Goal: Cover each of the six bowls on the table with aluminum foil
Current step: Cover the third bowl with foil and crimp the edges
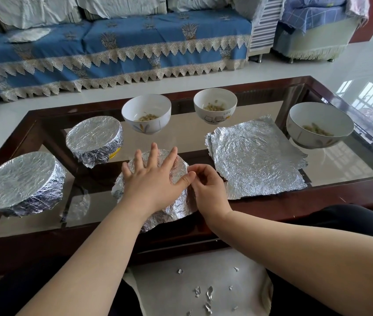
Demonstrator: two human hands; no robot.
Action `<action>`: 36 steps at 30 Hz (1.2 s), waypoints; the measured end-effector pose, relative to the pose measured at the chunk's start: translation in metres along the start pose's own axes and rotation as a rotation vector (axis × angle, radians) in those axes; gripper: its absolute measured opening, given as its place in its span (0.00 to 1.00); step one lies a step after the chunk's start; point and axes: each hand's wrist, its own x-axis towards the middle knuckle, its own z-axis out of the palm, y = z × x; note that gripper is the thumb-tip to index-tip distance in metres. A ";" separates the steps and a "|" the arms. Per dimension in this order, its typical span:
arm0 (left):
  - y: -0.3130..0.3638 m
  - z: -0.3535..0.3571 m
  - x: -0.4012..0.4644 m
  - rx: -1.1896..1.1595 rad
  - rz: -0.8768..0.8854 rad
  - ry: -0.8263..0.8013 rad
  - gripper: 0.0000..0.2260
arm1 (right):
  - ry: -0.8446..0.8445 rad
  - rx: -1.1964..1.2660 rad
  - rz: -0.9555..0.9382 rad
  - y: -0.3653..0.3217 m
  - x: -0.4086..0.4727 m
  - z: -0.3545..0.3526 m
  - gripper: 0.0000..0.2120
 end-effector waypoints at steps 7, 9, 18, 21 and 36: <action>0.002 0.005 -0.001 0.004 -0.016 0.064 0.35 | 0.062 -0.048 0.003 0.000 -0.001 0.012 0.14; 0.003 0.005 -0.001 0.006 -0.019 0.074 0.35 | 0.064 -0.030 -0.005 -0.002 -0.003 0.014 0.12; 0.003 0.006 -0.001 0.010 -0.022 0.086 0.33 | 0.092 -0.085 -0.011 -0.003 -0.001 0.018 0.12; 0.003 0.006 0.000 0.009 -0.022 0.084 0.33 | 0.083 -0.094 0.019 -0.003 0.001 0.016 0.12; 0.005 0.008 0.001 0.008 -0.057 0.113 0.34 | 0.116 -0.239 0.083 -0.011 0.000 0.007 0.09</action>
